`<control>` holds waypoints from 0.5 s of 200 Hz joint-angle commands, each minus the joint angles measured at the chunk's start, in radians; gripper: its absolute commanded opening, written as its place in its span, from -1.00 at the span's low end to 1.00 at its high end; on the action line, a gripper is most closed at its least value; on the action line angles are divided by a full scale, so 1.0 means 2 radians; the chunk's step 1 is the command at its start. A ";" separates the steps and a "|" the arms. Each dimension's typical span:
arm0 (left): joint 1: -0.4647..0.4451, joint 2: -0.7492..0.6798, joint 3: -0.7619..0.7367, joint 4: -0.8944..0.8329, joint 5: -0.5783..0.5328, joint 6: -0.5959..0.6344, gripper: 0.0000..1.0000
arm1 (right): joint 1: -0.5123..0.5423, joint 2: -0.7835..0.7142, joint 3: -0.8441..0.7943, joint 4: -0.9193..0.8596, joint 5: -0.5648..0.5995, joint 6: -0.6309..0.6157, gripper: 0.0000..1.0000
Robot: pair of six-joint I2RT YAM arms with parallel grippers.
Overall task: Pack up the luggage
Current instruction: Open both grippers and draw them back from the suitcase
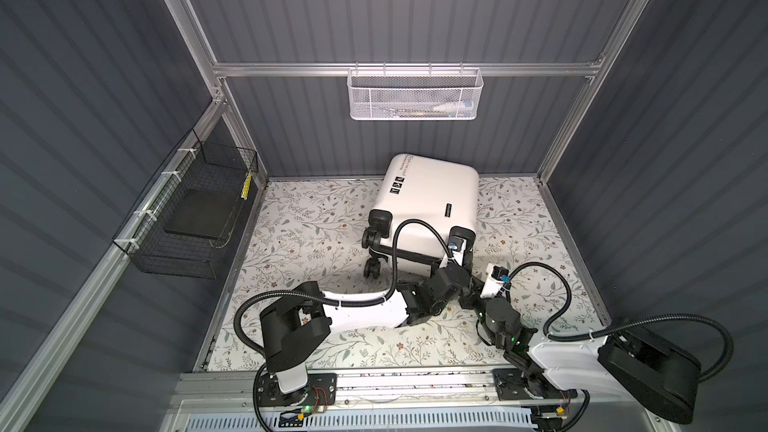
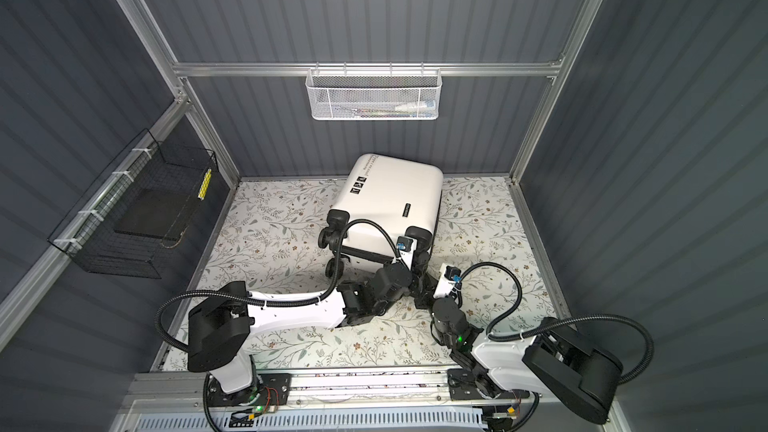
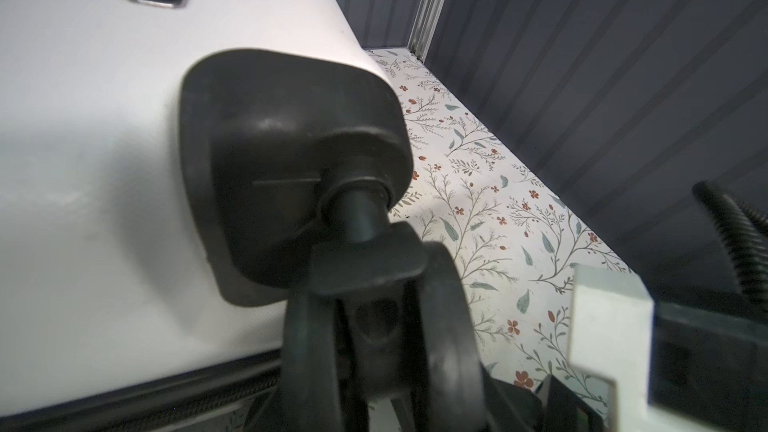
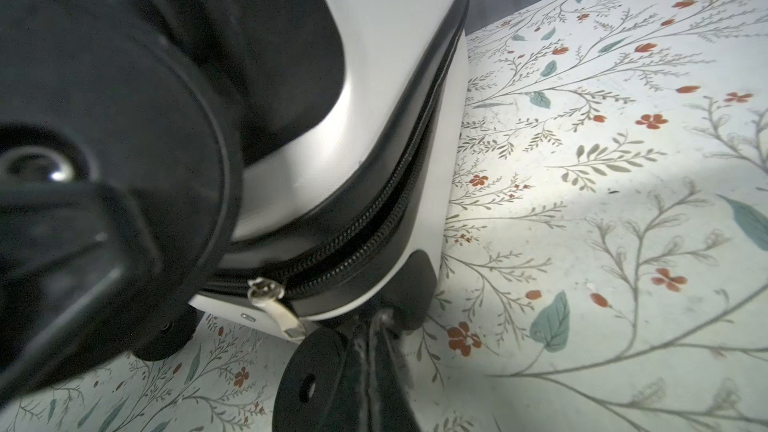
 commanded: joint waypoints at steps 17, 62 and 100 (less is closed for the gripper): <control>-0.014 -0.024 0.003 0.074 0.042 0.018 -0.76 | -0.011 -0.103 0.011 -0.168 0.009 0.028 -0.83; -0.014 -0.045 -0.012 0.063 0.049 0.030 0.05 | -0.088 -0.288 0.054 -0.478 -0.025 0.095 -0.14; -0.014 -0.093 -0.033 0.021 0.049 0.050 0.93 | -0.193 -0.354 0.105 -0.585 -0.115 0.092 0.14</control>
